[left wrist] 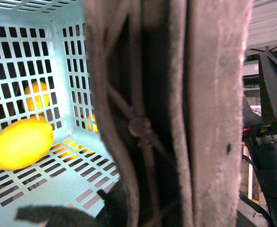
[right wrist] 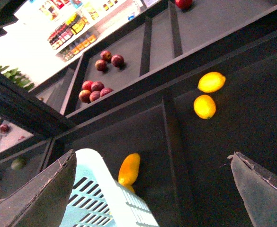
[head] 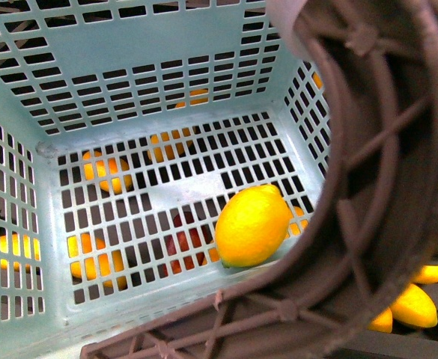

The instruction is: Pick lemon and mango into basket

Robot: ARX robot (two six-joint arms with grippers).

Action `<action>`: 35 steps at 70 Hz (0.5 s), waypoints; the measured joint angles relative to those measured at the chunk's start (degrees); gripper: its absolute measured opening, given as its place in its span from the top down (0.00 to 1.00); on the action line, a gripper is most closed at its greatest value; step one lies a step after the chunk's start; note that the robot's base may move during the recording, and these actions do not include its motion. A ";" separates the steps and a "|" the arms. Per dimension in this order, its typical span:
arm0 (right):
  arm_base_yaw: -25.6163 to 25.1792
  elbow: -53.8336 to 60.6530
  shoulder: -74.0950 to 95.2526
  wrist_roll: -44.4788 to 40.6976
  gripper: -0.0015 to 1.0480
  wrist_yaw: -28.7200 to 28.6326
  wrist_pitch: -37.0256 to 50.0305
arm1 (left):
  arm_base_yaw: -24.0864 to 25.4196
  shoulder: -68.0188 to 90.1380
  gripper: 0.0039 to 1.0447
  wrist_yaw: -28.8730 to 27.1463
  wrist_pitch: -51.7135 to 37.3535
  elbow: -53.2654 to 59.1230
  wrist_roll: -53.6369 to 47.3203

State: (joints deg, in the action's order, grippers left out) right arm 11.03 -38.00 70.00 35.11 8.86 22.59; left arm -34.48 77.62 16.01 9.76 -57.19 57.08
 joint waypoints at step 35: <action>-4.46 2.95 3.06 -0.24 0.08 3.15 4.02 | -0.02 0.00 0.87 0.26 -0.02 0.00 0.02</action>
State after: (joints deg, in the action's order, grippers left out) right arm 6.57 -35.05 73.06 34.87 12.01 26.61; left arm -34.50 77.62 16.27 9.74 -57.19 57.10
